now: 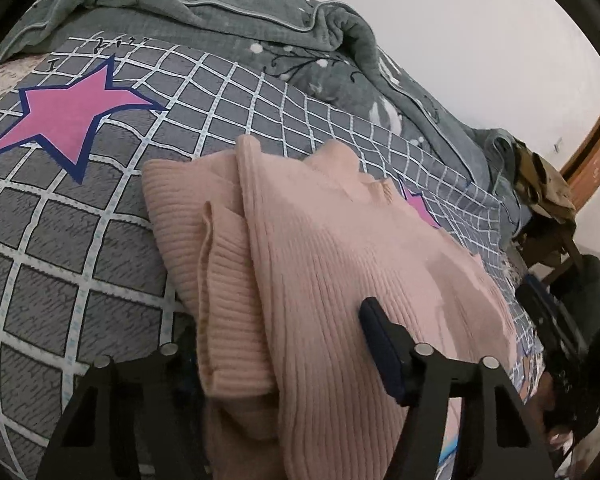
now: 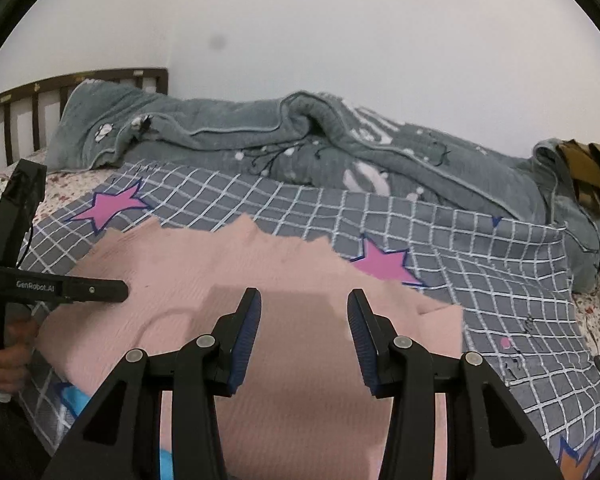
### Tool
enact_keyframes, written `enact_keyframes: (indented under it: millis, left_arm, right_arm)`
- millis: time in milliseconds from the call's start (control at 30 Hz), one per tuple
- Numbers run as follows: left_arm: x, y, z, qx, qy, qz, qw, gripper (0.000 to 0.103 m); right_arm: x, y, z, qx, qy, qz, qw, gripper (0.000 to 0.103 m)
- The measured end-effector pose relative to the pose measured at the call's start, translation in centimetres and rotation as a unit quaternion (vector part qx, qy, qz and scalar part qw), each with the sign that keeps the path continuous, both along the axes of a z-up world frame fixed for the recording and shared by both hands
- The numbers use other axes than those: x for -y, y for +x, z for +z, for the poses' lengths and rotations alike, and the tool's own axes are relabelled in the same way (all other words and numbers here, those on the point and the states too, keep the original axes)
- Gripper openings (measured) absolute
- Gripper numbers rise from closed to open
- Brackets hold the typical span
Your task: Fold small clothes
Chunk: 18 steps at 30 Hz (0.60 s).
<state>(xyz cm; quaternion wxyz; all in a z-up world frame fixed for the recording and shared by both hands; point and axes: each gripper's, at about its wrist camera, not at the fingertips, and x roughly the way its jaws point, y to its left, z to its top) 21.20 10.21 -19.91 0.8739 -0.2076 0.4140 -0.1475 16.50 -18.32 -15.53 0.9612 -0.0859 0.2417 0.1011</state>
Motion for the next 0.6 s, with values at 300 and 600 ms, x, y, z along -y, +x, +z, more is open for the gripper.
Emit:
enact_keyframes:
  millis: [300,600]
  left_arm:
    - [-1.0,0.0,-0.3,-0.034,-0.039,0.046,0.9976,0.030]
    - [3.6,0.4,5.7,-0.075,0.069,0.109,0.9888,0.025]
  right_arm:
    - [3.2,0.1,-1.6,-0.012,0.026,-0.005,1.000,0.044]
    - [8.9,0.1,-0.6,0.007,0.028,-0.067,0.997,0.044]
